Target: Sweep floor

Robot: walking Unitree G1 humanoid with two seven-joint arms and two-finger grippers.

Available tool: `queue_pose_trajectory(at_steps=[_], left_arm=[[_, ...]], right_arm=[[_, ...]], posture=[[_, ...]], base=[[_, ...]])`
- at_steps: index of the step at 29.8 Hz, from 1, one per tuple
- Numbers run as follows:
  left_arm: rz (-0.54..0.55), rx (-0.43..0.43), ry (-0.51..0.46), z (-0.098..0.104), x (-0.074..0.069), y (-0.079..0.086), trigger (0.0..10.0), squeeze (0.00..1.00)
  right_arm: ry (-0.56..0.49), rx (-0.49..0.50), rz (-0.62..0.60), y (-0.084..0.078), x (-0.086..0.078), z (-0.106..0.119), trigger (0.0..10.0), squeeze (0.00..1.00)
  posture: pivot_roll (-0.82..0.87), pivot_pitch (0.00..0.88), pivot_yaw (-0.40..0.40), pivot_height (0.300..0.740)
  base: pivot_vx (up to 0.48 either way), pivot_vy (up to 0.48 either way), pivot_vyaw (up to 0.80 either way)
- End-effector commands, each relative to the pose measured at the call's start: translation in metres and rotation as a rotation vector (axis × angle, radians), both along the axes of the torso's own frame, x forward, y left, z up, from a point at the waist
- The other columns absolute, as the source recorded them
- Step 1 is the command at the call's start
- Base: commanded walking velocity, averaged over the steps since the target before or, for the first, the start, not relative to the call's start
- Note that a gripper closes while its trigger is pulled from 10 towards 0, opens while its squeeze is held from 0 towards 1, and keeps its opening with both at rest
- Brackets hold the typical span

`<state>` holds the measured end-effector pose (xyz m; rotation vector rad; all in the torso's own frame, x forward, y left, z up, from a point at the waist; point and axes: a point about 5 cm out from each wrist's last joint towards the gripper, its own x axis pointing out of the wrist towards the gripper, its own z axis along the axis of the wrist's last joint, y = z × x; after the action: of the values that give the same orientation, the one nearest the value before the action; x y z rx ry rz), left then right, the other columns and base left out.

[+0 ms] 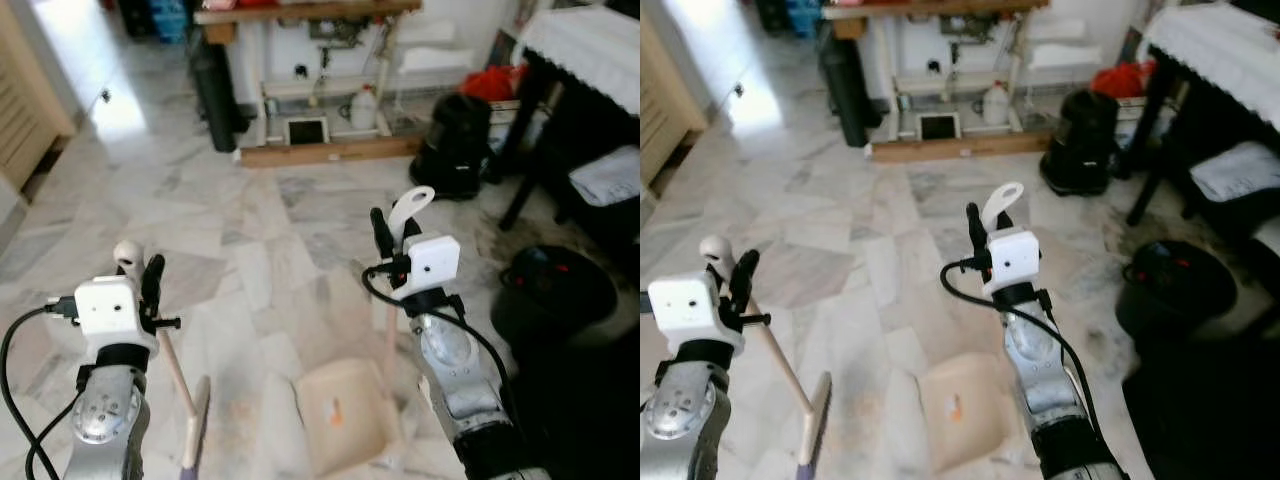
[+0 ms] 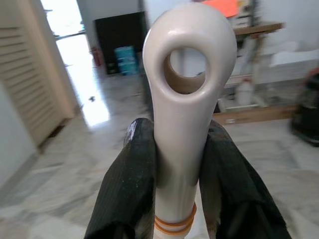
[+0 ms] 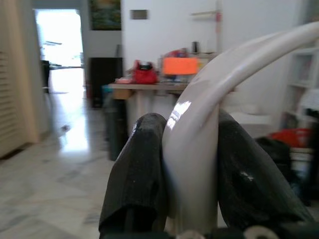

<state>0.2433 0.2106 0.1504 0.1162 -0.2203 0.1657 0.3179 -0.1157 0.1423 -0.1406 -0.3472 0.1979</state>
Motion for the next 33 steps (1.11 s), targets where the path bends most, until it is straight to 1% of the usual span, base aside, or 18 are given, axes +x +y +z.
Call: queue_pose_trajectory(at_steps=[1, 9, 13, 33], left_arm=[[-0.006, -0.001, -0.051, 0.0101, -0.0015, 0.0005, 10.0, 0.0], [-0.005, -0.001, -0.053, 0.0102, -0.0015, 0.0013, 10.0, 0.0], [-0.008, -0.001, -0.053, 0.0103, -0.0012, 0.001, 10.0, 0.0], [-0.011, -0.007, -0.057, 0.0112, -0.0008, 0.0002, 10.0, 0.0]], right_arm=[[-0.024, -0.028, 0.006, 0.0013, 0.0013, 0.0061, 10.0, 0.0], [-0.024, -0.031, -0.005, 0.0005, 0.0017, 0.0062, 10.0, 0.0], [-0.027, -0.03, -0.026, -0.0026, 0.0025, 0.0069, 10.0, 0.0], [-0.025, -0.036, -0.039, -0.0044, 0.003, 0.007, 10.0, 0.0]], posture=[[0.02, 0.066, 0.05, 0.74], [0.02, 0.064, 0.05, 0.74], [0.02, 0.065, 0.051, 0.74], [0.02, 0.067, 0.049, 0.74]], base=[[0.0, 0.0, -0.79], [0.0, 0.0, -0.79], [0.0, 0.0, -0.79], [0.0, 0.0, -0.79]])
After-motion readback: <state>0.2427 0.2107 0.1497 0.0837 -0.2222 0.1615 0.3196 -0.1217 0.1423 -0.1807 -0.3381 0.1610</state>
